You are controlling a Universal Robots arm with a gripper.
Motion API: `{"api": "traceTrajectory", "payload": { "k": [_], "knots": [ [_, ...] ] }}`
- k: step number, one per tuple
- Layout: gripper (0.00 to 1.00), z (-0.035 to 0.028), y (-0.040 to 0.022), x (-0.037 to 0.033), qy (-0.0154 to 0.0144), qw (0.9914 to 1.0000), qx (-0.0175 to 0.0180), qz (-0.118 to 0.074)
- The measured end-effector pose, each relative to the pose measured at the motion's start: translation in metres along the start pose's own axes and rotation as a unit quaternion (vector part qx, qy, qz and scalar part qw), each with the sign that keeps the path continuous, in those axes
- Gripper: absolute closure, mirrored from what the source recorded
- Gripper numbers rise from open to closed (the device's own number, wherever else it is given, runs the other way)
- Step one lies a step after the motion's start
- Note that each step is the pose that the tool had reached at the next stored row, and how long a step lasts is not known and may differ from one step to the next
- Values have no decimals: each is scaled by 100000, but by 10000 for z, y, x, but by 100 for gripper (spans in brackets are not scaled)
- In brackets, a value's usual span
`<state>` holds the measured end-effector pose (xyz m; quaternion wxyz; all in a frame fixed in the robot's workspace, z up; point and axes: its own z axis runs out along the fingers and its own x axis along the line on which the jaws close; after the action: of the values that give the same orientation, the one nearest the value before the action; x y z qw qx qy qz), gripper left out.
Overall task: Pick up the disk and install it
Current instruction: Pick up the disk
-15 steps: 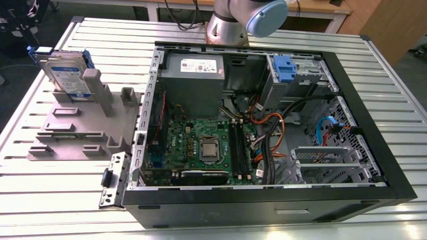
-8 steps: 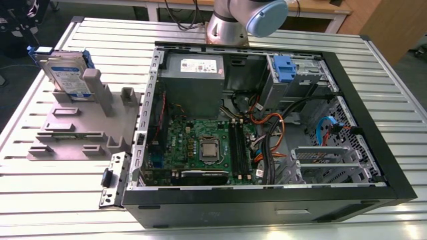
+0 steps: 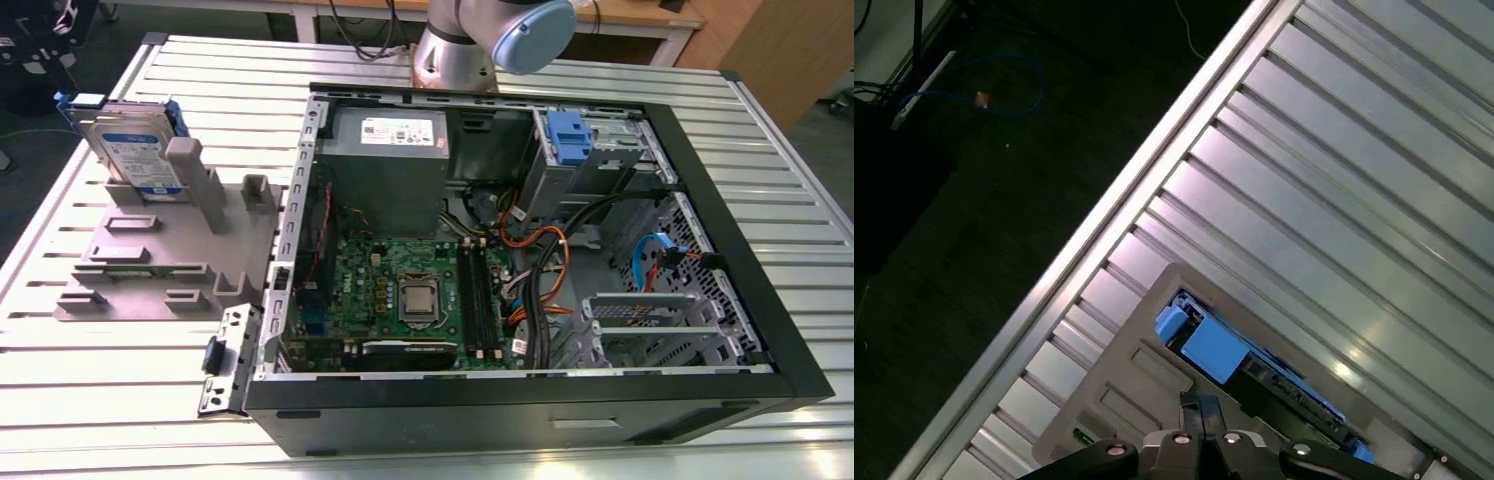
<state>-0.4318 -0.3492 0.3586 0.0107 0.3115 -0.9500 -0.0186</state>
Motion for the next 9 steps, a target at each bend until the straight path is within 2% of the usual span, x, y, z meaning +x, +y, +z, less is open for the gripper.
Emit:
{"api": "traceTrajectory", "payload": {
  "k": [9],
  "knots": [
    [89, 1, 1, 1, 122, 99951, 23, -3117]
  ]
}}
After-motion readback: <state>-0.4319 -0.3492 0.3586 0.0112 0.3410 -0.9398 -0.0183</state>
